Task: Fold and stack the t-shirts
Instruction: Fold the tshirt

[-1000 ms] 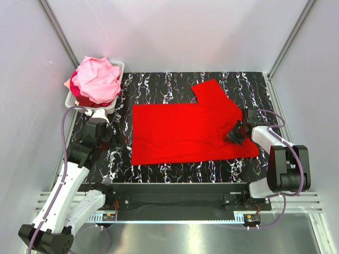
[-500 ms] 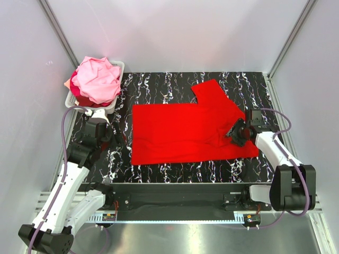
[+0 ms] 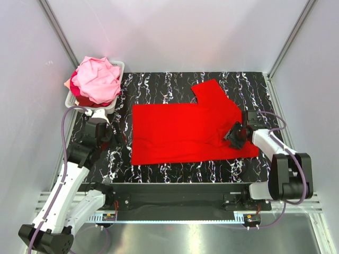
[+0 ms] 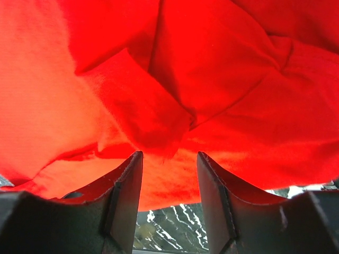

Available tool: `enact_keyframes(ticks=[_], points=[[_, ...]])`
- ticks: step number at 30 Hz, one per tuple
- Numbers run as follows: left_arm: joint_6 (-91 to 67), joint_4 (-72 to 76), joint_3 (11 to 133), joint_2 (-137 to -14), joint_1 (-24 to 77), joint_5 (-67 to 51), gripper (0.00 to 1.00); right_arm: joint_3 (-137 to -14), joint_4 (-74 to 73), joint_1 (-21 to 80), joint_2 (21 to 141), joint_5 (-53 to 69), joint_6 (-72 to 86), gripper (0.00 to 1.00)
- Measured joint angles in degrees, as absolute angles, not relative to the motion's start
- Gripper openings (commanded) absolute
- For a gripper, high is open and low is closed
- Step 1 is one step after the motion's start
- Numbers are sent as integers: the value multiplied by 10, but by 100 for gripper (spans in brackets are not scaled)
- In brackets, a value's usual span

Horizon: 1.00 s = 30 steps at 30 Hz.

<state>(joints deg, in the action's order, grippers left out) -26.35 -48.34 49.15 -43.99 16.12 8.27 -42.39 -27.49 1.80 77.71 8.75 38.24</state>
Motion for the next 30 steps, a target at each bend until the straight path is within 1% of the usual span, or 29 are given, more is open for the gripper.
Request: enact_keyframes(ticks=[2,3,4,5,6,9,10,12,13,16,23,30], points=[[-263,-483,491,-440,161,83,76,-424,-269,21,795,91,382,52],[-263,-483,491,-440,161,83,76,-424,-266,22,804,92,382,50],[-263,-483,491,-440,161,83,76,-424,-264,23,811,93,382,47],[-263,-483,491,-440,161,83,76,-424,-262,23,817,94,382,47],[-263,-483,491,-440,161,83,76,-425,-261,23,821,95,383,41],[-263,-483,491,-440,161,83,76,-429,-258,25,831,97,382,32],[-263,-483,491,-440,161,83,76,-432,-257,25,834,97,381,26],[-263,-483,491,-440,161,83,76,-441,-257,25,837,97,379,20],[-263,-483,491,-440,161,83,76,-446,-257,25,839,97,377,13],[-263,-483,491,-440,161,83,76,-464,-256,25,845,97,373,0],[-263,-483,491,-440,161,83,76,-502,-258,29,863,103,373,0],[-263,-483,491,-440,161,84,76,-584,-264,64,914,113,373,0]])
